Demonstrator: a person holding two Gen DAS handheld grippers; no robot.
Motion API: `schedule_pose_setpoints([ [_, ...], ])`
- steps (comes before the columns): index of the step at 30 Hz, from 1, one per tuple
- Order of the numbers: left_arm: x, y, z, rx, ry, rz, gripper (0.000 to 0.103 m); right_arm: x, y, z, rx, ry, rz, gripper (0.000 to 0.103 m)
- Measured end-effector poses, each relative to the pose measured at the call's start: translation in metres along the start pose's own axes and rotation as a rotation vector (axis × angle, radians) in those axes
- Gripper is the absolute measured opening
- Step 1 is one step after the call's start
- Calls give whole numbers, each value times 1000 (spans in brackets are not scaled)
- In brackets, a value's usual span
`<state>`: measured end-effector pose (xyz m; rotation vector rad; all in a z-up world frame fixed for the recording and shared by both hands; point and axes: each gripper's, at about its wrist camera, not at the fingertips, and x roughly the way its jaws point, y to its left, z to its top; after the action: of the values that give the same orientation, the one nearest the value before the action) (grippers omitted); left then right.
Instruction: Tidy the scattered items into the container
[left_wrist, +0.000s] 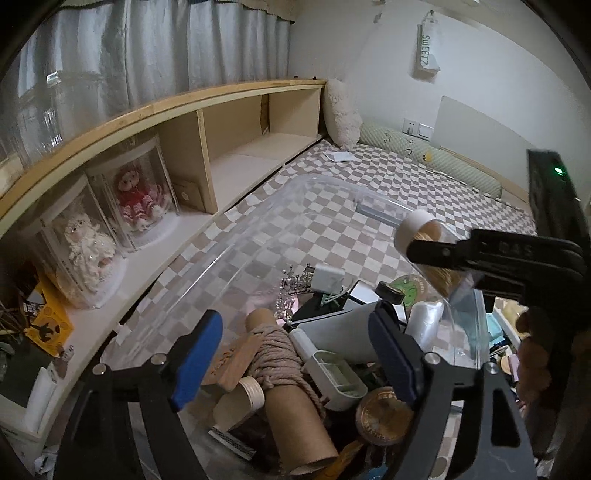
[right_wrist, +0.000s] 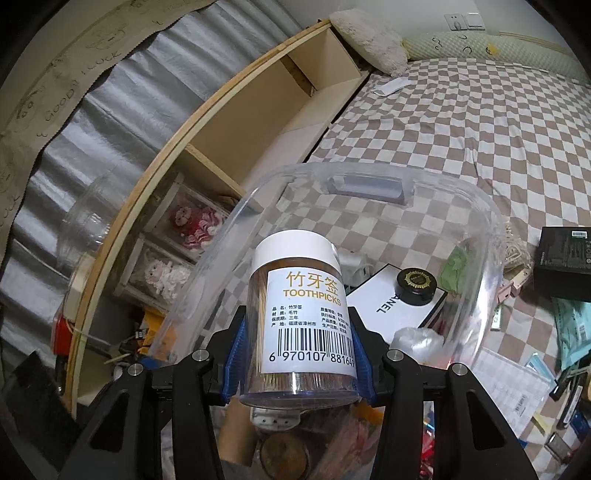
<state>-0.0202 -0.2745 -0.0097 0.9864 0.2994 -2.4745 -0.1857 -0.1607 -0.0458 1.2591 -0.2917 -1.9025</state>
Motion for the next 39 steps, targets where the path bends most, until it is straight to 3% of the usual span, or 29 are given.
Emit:
schedule_pose_setpoints([
  [10, -2, -1, -4, 4, -11, 16, 88, 14, -2, 6, -6, 3, -41, 51],
  [12, -3, -2, -5, 7, -14, 14, 88, 13, -2, 6, -6, -3, -41, 61],
  [13, -3, -3, -5, 9, -14, 13, 88, 11, -1, 6, -6, -17, -32, 77],
  [14, -3, -3, -5, 11, -15, 12, 88, 8, 0, 6, -7, -35, -21, 84],
  [16, -3, -4, -6, 14, -16, 15, 88, 3, 3, 5, -14, -68, 5, 87],
  [18, -4, -4, -7, 16, -17, 18, 88, -1, 6, 4, -25, -91, 15, 101],
  [19, -5, -4, -8, 15, -19, 21, 88, -3, 8, 4, -32, -109, 13, 103],
  [20, -5, -4, -8, 13, -20, 22, 89, -6, 10, 3, -39, -127, 9, 103],
  [22, -6, -4, -8, 12, -29, 28, 103, -7, 11, 2, -52, -121, 6, 103],
  [28, -12, -4, -8, 7, -45, 32, 103, -12, 7, -5, -52, -123, 0, 103],
  [33, -14, -3, -8, 6, -43, 28, 103, -26, 3, -12, -28, -178, -4, 103],
  [39, -21, -6, -11, 23, -61, 19, 103, -48, 12, -31, -100, -205, -56, 103],
])
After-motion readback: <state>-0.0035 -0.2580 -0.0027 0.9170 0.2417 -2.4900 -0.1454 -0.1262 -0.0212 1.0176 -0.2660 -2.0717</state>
